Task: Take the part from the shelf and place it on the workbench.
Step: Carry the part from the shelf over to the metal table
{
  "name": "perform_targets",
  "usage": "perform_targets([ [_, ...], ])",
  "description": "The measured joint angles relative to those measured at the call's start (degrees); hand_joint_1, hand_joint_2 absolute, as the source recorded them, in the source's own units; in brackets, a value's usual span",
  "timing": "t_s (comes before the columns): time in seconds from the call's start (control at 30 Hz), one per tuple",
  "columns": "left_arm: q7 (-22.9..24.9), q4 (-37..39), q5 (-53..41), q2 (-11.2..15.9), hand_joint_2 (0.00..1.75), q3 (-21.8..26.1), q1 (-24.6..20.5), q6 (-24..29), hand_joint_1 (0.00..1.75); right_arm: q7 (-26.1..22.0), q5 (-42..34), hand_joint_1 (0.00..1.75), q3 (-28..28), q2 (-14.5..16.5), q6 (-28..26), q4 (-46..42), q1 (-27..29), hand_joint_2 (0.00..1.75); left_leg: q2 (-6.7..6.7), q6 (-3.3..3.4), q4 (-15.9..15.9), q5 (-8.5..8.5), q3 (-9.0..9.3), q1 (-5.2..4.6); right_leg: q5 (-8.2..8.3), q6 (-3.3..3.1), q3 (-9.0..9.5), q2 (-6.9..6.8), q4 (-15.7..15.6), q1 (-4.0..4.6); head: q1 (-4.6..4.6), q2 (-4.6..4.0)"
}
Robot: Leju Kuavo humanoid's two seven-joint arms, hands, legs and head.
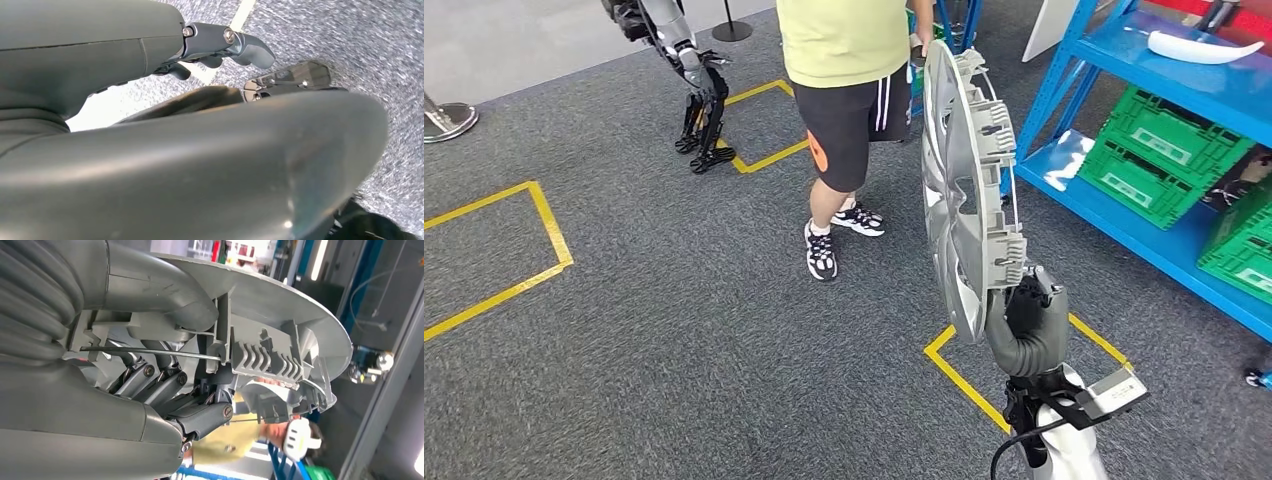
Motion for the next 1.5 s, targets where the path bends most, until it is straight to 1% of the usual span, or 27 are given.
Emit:
perform_targets([
  [0.03,0.03,0.00,0.02,-0.02,0.00,0.00,0.07,0.01,0.00,0.00,0.00,1.75,-0.01,-0.05,-0.13,0.00,0.05,1.75,-0.83,0.02,0.13,0.02,-0.07,-0.04,0.61,-0.12,-0.37,0.13,0.42,0.06,0.02,0.00],
  [0.07,0.09,0.00,0.04,-0.03,0.00,0.00,0.13,0.01,0.00,0.00,0.01,1.75,-0.01,-0.09,-0.28,-0.01,0.07,1.75,-1.70,0.01,0.29,0.02,-0.11,-0.06,2.25,-0.29,0.40,0.35,-1.44,0.08,0.03,0.00],
  [0.13,0.27,-0.01,0.05,-0.09,0.00,0.00,0.13,0.01,0.00,0.00,0.08,1.75,-0.01,-0.14,-0.56,-0.02,0.07,1.75,-3.30,-0.17,0.59,0.04,-0.22,-0.06,6.03,-0.71,3.95,2.47,-8.93,-0.02,0.10,0.00],
  [0.2,0.48,-0.02,0.06,-0.16,0.00,0.00,0.07,0.01,0.00,0.00,0.16,1.75,0.00,-0.19,-0.73,-0.04,0.10,1.75,-4.68,-0.76,0.78,0.18,-0.58,-0.06,7.58,-1.02,6.17,4.49,-13.86,-0.02,0.19,0.00],
  [0.23,0.58,-0.02,0.06,-0.18,0.00,0.00,0.10,0.00,0.00,0.00,0.20,1.75,0.00,-0.21,-0.77,-0.05,0.13,1.75,-5.29,-1.19,0.70,0.35,-0.78,-0.01,7.52,-1.22,6.35,4.74,-14.43,0.09,0.20,0.00],
  [0.3,0.73,-0.01,0.06,-0.13,0.00,0.00,0.27,0.00,0.00,0.00,0.16,1.75,0.01,-0.20,-0.75,-0.07,0.17,1.75,-6.31,-2.00,0.41,0.68,-1.15,0.14,7.93,-1.88,6.46,3.30,-14.82,0.15,0.19,0.00],
  [0.37,0.83,-0.03,0.08,-0.08,0.00,0.00,0.29,0.00,0.00,0.00,0.04,1.75,-0.01,-0.20,-0.67,-0.10,0.25,1.75,-4.35,-2.55,2.08,-0.48,-2.12,-0.04,8.29,-2.69,6.71,1.76,-15.39,-0.06,-0.09,0.00],
  [0.43,0.89,-0.06,0.17,-0.08,0.00,0.00,0.14,-0.03,0.00,0.00,-0.07,1.75,-0.04,-0.20,-0.58,-0.14,0.41,1.75,-0.42,-2.97,8.40,-4.09,-5.01,-0.11,8.33,-3.21,6.78,0.08,-15.63,0.00,-0.51,0.00],
  [0.47,0.91,-0.07,0.21,-0.07,0.00,0.00,0.08,-0.04,0.00,0.00,-0.10,1.75,-0.07,-0.21,-0.56,-0.16,0.46,1.75,0.76,-3.20,12.36,-5.97,-6.84,0.03,8.29,-3.34,6.74,-0.79,-15.61,0.08,-0.66,0.00],
  [0.53,0.97,-0.08,0.18,-0.07,0.00,0.00,0.15,-0.07,0.00,0.00,-0.09,1.75,-0.08,-0.21,-0.57,-0.15,0.48,1.75,1.52,-3.54,16.39,-7.08,-8.43,0.35,8.20,-3.39,6.74,-2.43,-15.57,0.15,-0.70,0.00],
  [0.57,1.03,-0.08,0.03,-0.06,0.00,0.00,0.21,-0.08,0.00,0.00,-0.07,1.75,-0.08,-0.20,-0.64,-0.16,0.48,1.75,1.76,-3.63,15.11,-6.06,-7.55,0.48,8.15,-3.32,6.77,-3.19,-15.53,0.14,-0.72,0.00],
  [0.67,1.31,-0.07,-0.95,0.06,0.00,0.00,0.15,-0.16,0.00,0.00,0.12,1.75,-0.09,-0.20,-1.00,-0.28,0.66,1.75,4.71,-3.23,3.76,-1.56,-1.16,0.42,7.74,-2.69,7.04,-5.21,-15.28,0.30,-0.79,0.00],
  [0.73,1.50,-0.07,-1.62,0.19,0.00,0.00,0.02,-0.38,0.00,0.00,0.31,1.75,-0.13,-0.20,-1.22,-0.56,1.09,1.75,5.68,-2.50,0.46,-0.82,0.47,0.06,7.50,-2.00,7.18,-6.29,-15.13,0.50,-0.68,0.00],
  [0.8,1.67,-0.06,-2.16,0.29,0.00,0.00,0.04,-0.62,0.00,0.00,0.45,1.75,-0.14,-0.18,-1.44,-0.92,1.49,1.75,4.27,-1.75,0.30,-0.55,0.29,-0.09,7.37,-1.26,7.38,-7.29,-15.19,0.42,-0.58,0.00],
  [0.83,1.74,-0.06,-2.33,0.33,0.00,0.00,0.07,-0.72,0.00,0.00,0.48,1.75,-0.16,-0.19,-1.52,-1.11,1.63,1.75,3.61,-1.39,0.07,-0.37,0.33,-0.03,7.06,-0.90,7.44,-6.79,-14.94,0.27,-0.53,0.00],
  [0.9,1.86,-0.05,-2.58,0.38,0.00,0.00,-0.09,-0.89,0.00,0.00,0.45,1.75,-0.29,-0.21,-1.64,-1.57,2.07,1.75,2.36,-0.65,-0.40,0.02,0.49,0.23,4.84,-0.43,6.19,-3.66,-11.70,-0.04,-0.26,0.00],
  [0.93,1.90,-0.05,-2.73,0.39,0.00,0.00,-0.23,-0.96,0.00,0.00,0.44,1.75,-0.38,-0.23,-1.67,-1.73,2.37,1.75,1.72,-0.46,-0.44,0.09,0.45,0.24,3.07,-0.33,4.68,-1.71,-8.39,-0.12,-0.04,0.00],
  [1.0,1.96,-0.07,-3.12,0.40,0.00,0.00,-0.44,-1.05,0.00,0.00,0.42,1.75,-0.54,-0.25,-1.75,-1.92,3.05,1.75,0.24,-0.24,-0.34,0.15,0.29,0.17,0.25,-0.24,1.05,-0.07,-1.34,-0.09,0.22,0.00],
  [1.03,2.01,-0.07,-3.28,0.41,0.00,0.00,-0.46,-1.07,0.00,0.00,0.44,1.75,-0.56,-0.26,-1.76,-1.98,3.33,1.75,-0.57,-0.22,-0.22,0.15,0.24,0.13,0.24,-0.26,0.11,0.13,0.19,-0.06,0.27,0.00],
  [1.07,2.04,-0.07,-3.38,0.43,0.00,0.00,-0.46,-1.07,0.00,0.00,0.45,1.75,-0.58,-0.27,-1.74,-2.08,3.54,1.75,-1.39,-0.24,-0.07,0.15,0.20,0.11,1.35,-0.32,0.25,0.26,-0.46,-0.06,0.29,0.00],
  [1.17,2.08,-0.07,-3.25,0.46,0.00,0.00,-0.65,-1.07,0.00,0.00,0.40,1.75,-0.59,-0.27,-1.48,-2.37,3.86,1.75,-3.77,-0.69,0.54,0.05,-0.03,0.12,6.58,-0.60,4.92,2.66,-10.60,-0.29,0.37,0.00],
  [1.23,2.02,-0.07,-3.05,0.52,0.00,0.00,-0.81,-1.05,0.00,0.00,0.29,1.75,-0.59,-0.27,-1.34,-2.53,3.87,1.75,-5.04,-1.45,0.67,0.17,-0.42,0.13,7.48,-0.93,6.51,3.95,-14.19,-0.21,0.38,0.00],
  [1.3,1.84,-0.06,-3.00,0.67,0.00,0.00,-0.75,-1.04,0.00,0.00,0.30,1.75,-0.58,-0.26,-1.37,-2.64,3.80,1.75,-6.11,-2.34,0.31,0.53,-0.74,0.25,7.65,-1.61,6.51,2.99,-14.43,-0.03,0.36,0.00],
  [1.33,1.73,-0.07,-3.01,0.78,0.00,0.00,-0.69,-1.03,0.00,0.00,0.39,1.75,-0.59,-0.24,-1.46,-2.71,3.77,1.75,-5.94,-2.65,0.36,0.51,-0.89,0.27,7.84,-2.05,6.61,2.33,-14.68,-0.04,0.33,0.00],
  [1.4,1.55,-0.08,-3.06,0.97,0.00,0.00,-0.76,-1.03,0.00,0.00,0.56,1.75,-0.61,-0.18,-1.76,-3.00,3.98,1.75,-3.21,-3.11,3.08,-1.33,-2.32,0.10,8.17,-2.92,6.79,0.82,-15.23,-0.15,-0.05,0.00],
  [1.47,1.55,-0.09,-3.14,1.05,0.00,0.00,-1.00,-1.07,0.00,0.00,0.58,1.75,-0.74,-0.16,-1.90,-3.34,4.60,1.75,0.36,-3.40,10.15,-5.27,-5.54,0.06,8.16,-3.41,6.83,-0.83,-15.38,0.10,-0.46,0.00],
  [1.5,1.59,-0.09,-3.17,1.08,0.00,0.00,-1.05,-1.10,0.00,0.00,0.62,1.75,-0.81,-0.16,-1.89,-3.47,4.97,1.75,1.12,-3.53,13.76,-6.84,-7.14,0.13,8.10,-3.52,6.81,-1.68,-15.36,0.21,-0.51,0.00],
])
